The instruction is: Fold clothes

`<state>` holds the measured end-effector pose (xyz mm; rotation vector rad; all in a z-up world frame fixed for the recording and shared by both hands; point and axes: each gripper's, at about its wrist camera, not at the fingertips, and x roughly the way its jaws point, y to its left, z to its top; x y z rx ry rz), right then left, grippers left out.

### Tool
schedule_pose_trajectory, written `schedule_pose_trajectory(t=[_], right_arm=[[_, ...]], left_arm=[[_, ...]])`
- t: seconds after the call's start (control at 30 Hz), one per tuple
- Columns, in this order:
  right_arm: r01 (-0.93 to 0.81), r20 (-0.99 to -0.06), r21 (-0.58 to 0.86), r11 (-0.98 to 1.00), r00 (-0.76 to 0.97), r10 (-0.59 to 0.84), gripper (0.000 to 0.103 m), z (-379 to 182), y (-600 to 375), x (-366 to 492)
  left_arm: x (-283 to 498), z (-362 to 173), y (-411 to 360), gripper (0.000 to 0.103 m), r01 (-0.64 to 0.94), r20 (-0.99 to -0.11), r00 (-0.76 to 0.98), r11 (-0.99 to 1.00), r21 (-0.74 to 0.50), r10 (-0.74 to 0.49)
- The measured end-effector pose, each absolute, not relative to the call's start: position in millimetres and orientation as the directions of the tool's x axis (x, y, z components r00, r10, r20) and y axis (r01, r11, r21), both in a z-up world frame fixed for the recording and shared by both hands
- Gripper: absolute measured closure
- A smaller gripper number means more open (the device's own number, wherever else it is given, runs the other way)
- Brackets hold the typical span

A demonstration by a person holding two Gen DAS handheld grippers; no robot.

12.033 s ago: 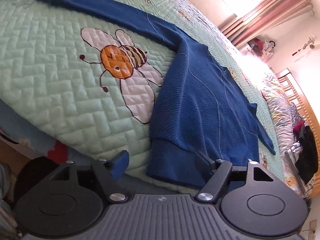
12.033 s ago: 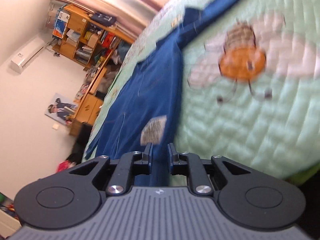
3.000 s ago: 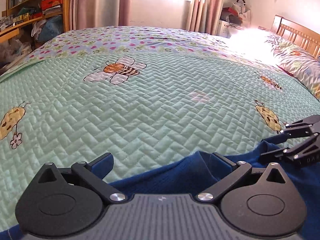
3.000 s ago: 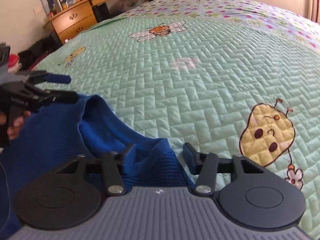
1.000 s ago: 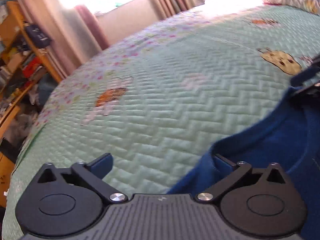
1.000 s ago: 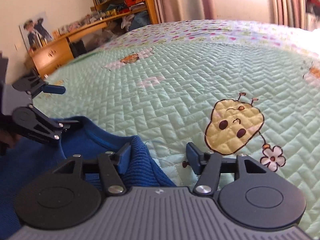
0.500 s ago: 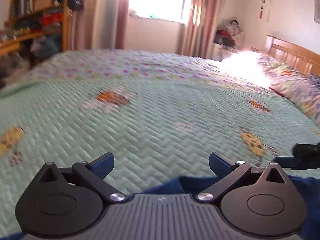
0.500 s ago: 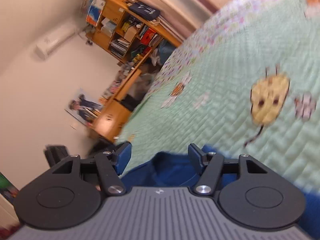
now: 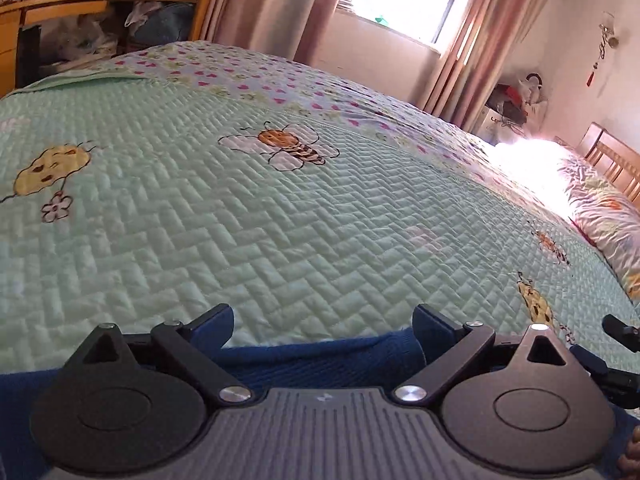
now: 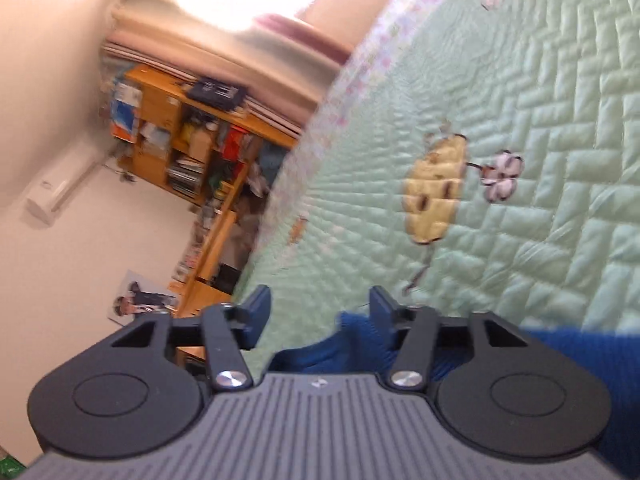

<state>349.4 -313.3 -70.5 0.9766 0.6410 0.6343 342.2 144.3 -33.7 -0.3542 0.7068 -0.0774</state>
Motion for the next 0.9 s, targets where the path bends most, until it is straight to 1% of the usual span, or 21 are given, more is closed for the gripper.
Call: schedule_pose_trajectory(t=[0.07, 0.13, 0.17, 0.23, 0.27, 0.3, 0.33, 0.37, 0.43, 0.47, 0.5, 0.57, 0.63, 0.67, 0.7, 0.73, 0.77, 0.8, 0.83, 0.87, 0.9], right_arm=[[-0.252, -0.168, 0.89, 0.379, 0.591, 0.789, 0.044, -58.5, -308.9, 319.6], [-0.268, -0.162, 0.898, 0.348, 0.535, 0.829, 0.041, -56.5, -304.2, 286.3], [-0.26, -0.168, 0.905, 0.338, 0.511, 0.843, 0.04, -58.4, -302.4, 269.4], [-0.232, -0.187, 0.915, 0.329, 0.478, 0.858, 0.038, -68.0, -299.9, 240.7], [-0.2, -0.234, 0.909, 0.365, 0.479, 0.846, 0.034, -76.5, -300.3, 234.5], [-0.15, -0.298, 0.895, 0.419, 0.497, 0.815, 0.042, -87.0, -304.0, 232.1], [-0.129, -0.29, 0.902, 0.412, 0.525, 0.8, 0.053, -97.1, -311.4, 231.2], [-0.099, -0.274, 0.915, 0.391, 0.559, 0.783, 0.064, -101.6, -319.6, 229.1], [-0.092, -0.251, 0.919, 0.384, 0.615, 0.748, 0.053, -87.2, -327.6, 211.1], [-0.157, -0.226, 0.903, 0.399, 0.615, 0.755, 0.039, -71.8, -326.5, 195.4], [-0.223, -0.207, 0.883, 0.412, 0.603, 0.771, 0.032, -57.9, -324.2, 177.0], [-0.286, -0.174, 0.88, 0.38, 0.55, 0.817, 0.03, -43.7, -320.0, 139.7], [-0.262, -0.136, 0.916, 0.302, 0.506, 0.852, 0.03, -51.5, -322.0, 107.4], [-0.233, -0.14, 0.929, 0.288, 0.497, 0.856, 0.03, -60.7, -324.9, 94.2], [-0.188, -0.173, 0.936, 0.299, 0.494, 0.852, 0.03, -73.3, -327.7, 84.1], [-0.136, -0.226, 0.933, 0.334, 0.501, 0.835, 0.031, -87.9, -332.6, 77.8], [-0.1, -0.257, 0.928, 0.359, 0.528, 0.809, 0.062, -100.5, -340.2, 71.7], [-0.086, -0.275, 0.921, 0.379, 0.545, 0.792, 0.083, -105.1, -346.5, 69.2], [-0.067, -0.292, 0.918, 0.391, 0.553, 0.78, 0.084, -105.2, -351.6, 66.2], [-0.052, -0.295, 0.919, 0.391, 0.567, 0.769, 0.078, -100.5, -356.1, 62.8], [-0.049, -0.294, 0.919, 0.391, 0.576, 0.763, 0.063, -91.6, -358.9, 55.7]], left_arm=[[316.9, -27.5, 150.5, 0.005, 0.021, -0.632, 0.714, 0.911, -0.412, -0.302], [288.7, -30.7, 147.7, 0.001, 0.101, -0.658, 0.649, 0.901, -0.421, -0.381], [275.4, -35.0, 144.9, 0.001, 0.134, -0.679, 0.62, 0.906, -0.402, -0.393], [256.4, -51.1, 142.5, 0.001, 0.154, -0.722, 0.608, 0.941, -0.3, -0.33], [251.6, -59.0, 144.4, 0.007, 0.145, -0.725, 0.627, 0.957, -0.253, -0.287], [247.7, -62.1, 146.6, 0.009, 0.142, -0.712, 0.649, 0.962, -0.234, -0.269], [245.2, -59.6, 146.8, 0.011, 0.123, -0.702, 0.668, 0.967, -0.223, -0.247], [243.7, -55.2, 145.9, 0.017, 0.092, -0.697, 0.684, 0.974, -0.209, -0.214], [235.4, -40.4, 142.1, 0.016, 0.018, -0.687, 0.71, 0.98, -0.199, -0.153], [224.7, -30.4, 141.4, 0.013, 0.01, -0.668, 0.728, 0.977, -0.213, -0.153], [210.9, -22.3, 140.1, 0.011, 0.027, -0.65, 0.738, 0.972, -0.235, -0.178], [179.5, -12.8, 134.4, 0.002, 0.067, -0.633, 0.739, 0.96, -0.274, -0.232], [143.8, -15.1, 126.5, 0.001, 0.104, -0.644, 0.712, 0.949, -0.296, -0.279], [128.1, -24.7, 121.8, 0.001, 0.119, -0.67, 0.686, 0.952, -0.281, -0.284], [113.0, -37.1, 116.8, 0.001, 0.128, -0.701, 0.658, 0.959, -0.254, -0.274], [98.8, -46.1, 111.8, 0.001, 0.137, -0.711, 0.66, 0.969, -0.207, -0.245], [85.2, -53.2, 106.9, 0.003, 0.143, -0.705, 0.679, 0.979, -0.146, -0.204], [71.6, -60.2, 102.0, 0.003, 0.148, -0.697, 0.698, 0.985, -0.084, -0.164], [59.7, -60.9, 97.6, 0.003, 0.14, -0.688, 0.714, 0.989, -0.045, -0.132], [48.2, -56.8, 96.6, 0.003, 0.126, -0.678, 0.724, 0.99, -0.055, -0.13], [36.2, -52.2, 97.6, 0.002, 0.114, -0.667, 0.731, 0.99, -0.088, -0.143]])
